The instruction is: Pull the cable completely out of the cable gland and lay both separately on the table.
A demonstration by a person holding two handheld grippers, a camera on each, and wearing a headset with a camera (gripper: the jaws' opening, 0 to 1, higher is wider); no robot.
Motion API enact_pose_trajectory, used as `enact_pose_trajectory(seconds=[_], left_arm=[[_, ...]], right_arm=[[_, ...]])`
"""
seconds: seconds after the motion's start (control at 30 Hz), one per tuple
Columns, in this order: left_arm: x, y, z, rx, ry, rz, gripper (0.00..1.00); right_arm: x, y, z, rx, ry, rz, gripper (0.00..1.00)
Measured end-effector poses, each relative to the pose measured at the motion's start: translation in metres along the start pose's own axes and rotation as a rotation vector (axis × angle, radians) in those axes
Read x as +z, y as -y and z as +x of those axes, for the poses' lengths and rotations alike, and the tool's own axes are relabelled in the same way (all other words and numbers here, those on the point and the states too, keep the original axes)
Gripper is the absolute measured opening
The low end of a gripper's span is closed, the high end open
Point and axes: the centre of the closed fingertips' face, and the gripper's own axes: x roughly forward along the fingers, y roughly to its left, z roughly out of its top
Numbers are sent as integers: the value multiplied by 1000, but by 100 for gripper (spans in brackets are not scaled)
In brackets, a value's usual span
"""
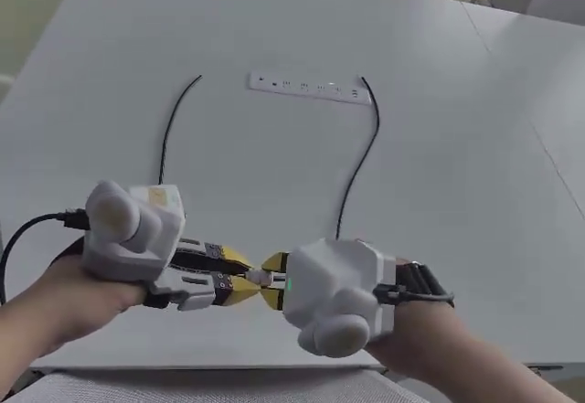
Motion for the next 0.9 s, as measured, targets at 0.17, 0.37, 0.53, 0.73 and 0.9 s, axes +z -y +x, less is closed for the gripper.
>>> enact_pose_trajectory(seconds=[0.17, 0.37, 0.53, 0.73, 0.9], left_arm=[[2, -2, -1, 0, -1, 2, 15], [2, -2, -1, 8, -8, 8, 15], [-4, -2, -2, 28, -36, 121, 15], [-8, 0, 0, 37, -59, 245, 15], [-6, 1, 2, 33, -69, 298, 15]], right_arm=[[0, 4, -1, -5, 6, -1, 8], [1, 7, -3, 33, 35, 50, 12], [0, 3, -11, 164, 86, 221, 18], [-7, 7, -15, 348, 117, 357, 24], [-4, 6, -14, 496, 148, 421, 17]])
